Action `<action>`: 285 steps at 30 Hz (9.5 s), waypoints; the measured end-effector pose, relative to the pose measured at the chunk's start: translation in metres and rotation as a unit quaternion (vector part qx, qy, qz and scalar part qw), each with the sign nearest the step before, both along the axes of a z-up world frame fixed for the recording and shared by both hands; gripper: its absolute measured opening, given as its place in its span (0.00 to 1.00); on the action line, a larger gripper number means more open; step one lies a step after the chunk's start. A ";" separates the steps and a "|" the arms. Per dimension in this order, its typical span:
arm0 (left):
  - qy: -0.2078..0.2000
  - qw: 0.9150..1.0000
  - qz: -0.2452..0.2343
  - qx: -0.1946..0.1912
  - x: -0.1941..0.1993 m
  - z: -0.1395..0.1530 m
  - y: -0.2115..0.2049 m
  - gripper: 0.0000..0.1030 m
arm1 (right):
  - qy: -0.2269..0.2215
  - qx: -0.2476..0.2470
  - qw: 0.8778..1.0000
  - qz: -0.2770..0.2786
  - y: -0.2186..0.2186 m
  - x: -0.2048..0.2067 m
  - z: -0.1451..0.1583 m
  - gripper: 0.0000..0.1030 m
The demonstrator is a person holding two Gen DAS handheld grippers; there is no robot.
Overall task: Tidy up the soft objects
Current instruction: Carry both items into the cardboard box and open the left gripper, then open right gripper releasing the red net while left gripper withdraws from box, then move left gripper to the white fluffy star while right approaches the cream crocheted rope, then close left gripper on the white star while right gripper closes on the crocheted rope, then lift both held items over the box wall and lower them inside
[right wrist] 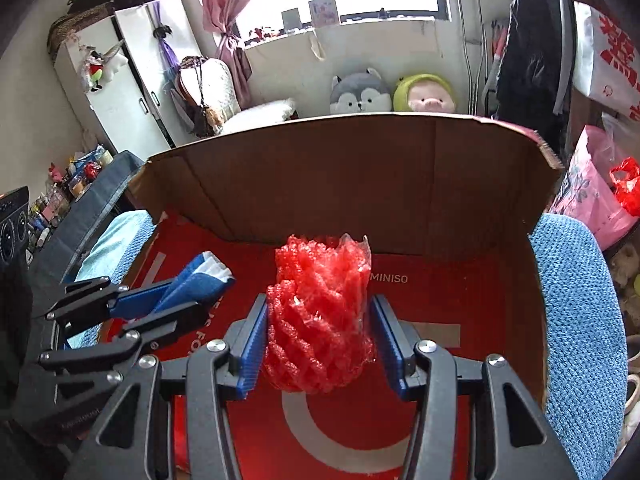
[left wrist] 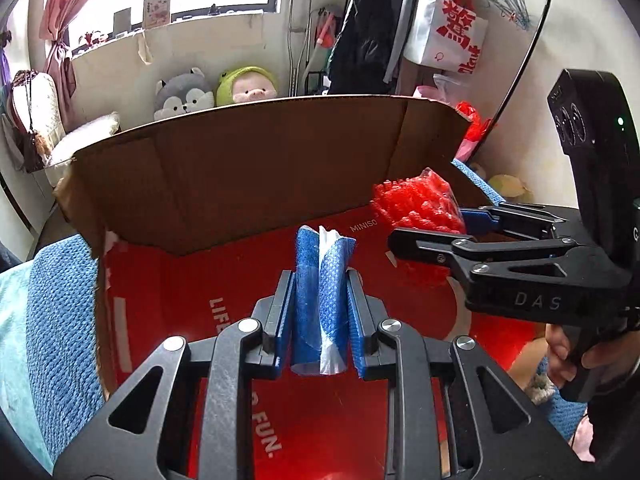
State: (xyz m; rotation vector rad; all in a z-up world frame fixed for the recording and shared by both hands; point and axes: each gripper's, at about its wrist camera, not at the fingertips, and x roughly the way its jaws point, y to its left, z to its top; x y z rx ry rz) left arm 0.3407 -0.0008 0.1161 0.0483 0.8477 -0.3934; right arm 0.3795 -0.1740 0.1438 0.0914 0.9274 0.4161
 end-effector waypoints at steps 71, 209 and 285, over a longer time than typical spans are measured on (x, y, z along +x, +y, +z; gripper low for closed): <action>0.021 0.998 0.037 0.046 0.039 -0.010 -0.017 0.70 | 0.079 -0.040 0.996 -0.015 -0.009 0.054 -0.018 0.77; -0.013 0.997 0.055 -0.050 -0.224 -0.060 0.041 0.13 | -0.106 0.017 0.990 -0.094 -0.100 -0.252 -0.043 0.30; 0.018 0.999 0.048 0.011 -0.082 -0.050 0.028 0.14 | -0.061 -0.160 0.985 -0.034 -0.028 -0.123 -0.060 0.35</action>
